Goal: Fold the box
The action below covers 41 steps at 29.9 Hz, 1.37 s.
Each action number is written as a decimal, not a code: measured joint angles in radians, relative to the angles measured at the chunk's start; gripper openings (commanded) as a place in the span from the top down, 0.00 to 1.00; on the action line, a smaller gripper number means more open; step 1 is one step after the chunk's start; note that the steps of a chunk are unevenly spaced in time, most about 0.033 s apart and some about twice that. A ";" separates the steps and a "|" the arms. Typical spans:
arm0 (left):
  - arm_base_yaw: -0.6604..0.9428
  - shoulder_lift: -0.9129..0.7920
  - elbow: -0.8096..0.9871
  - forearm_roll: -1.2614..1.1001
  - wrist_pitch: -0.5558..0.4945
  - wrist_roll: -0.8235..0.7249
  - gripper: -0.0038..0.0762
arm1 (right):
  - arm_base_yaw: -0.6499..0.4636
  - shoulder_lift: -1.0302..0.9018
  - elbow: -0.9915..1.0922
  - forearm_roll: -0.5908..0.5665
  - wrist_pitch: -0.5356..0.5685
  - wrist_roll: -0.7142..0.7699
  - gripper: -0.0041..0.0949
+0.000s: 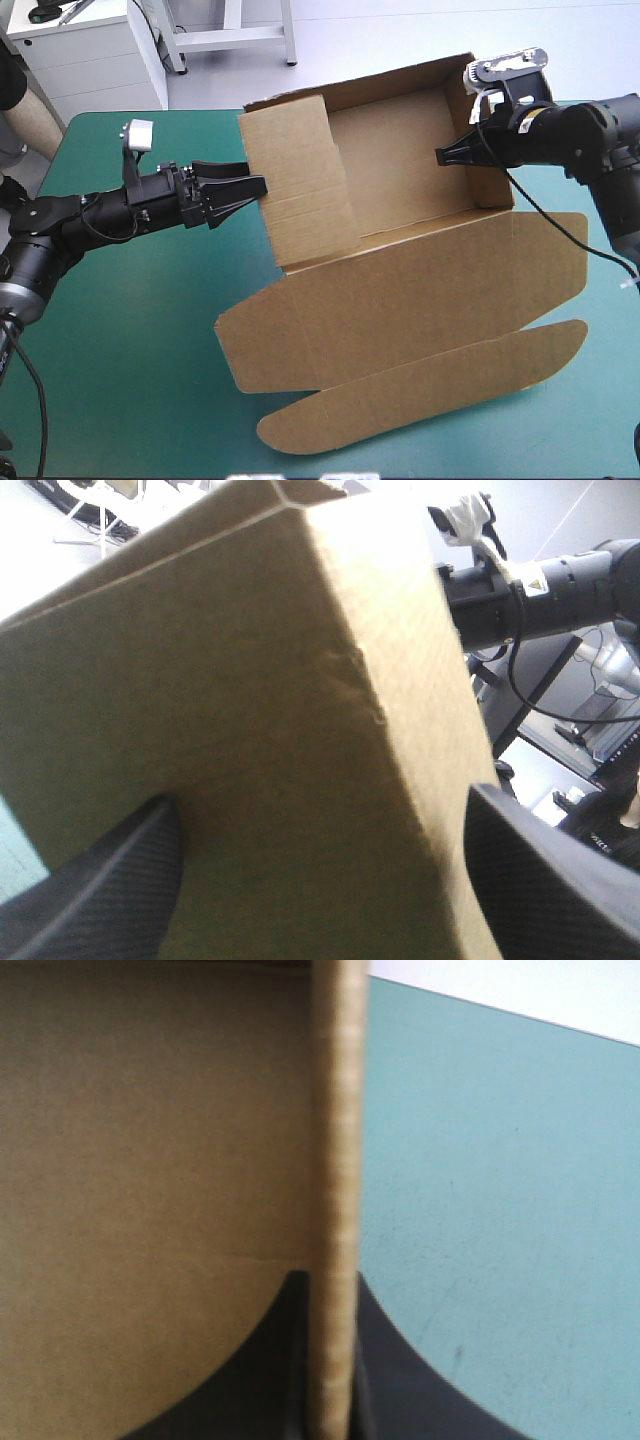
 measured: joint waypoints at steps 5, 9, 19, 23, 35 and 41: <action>0.001 0.000 -0.006 0.009 -0.012 -0.014 0.26 | 0.069 0.000 0.001 -0.096 -0.056 0.066 0.97; 0.001 0.000 -0.010 0.056 -0.018 -0.046 0.26 | 0.102 0.000 0.001 -0.158 -0.076 0.120 0.97; -0.126 0.000 -0.105 0.334 -0.219 -0.264 0.27 | 0.141 0.007 0.001 -0.266 -0.113 0.221 0.97; -0.254 0.000 -0.198 0.625 -0.395 -0.481 0.27 | 0.141 0.021 0.001 -0.280 -0.130 0.246 0.97; -0.486 0.025 -0.292 1.358 -0.586 -1.142 0.46 | 0.141 0.050 0.002 -0.274 -0.175 0.296 0.97; -0.492 0.041 -0.293 1.380 -0.636 -1.243 0.75 | 0.141 0.051 0.004 -0.292 -0.181 0.318 0.97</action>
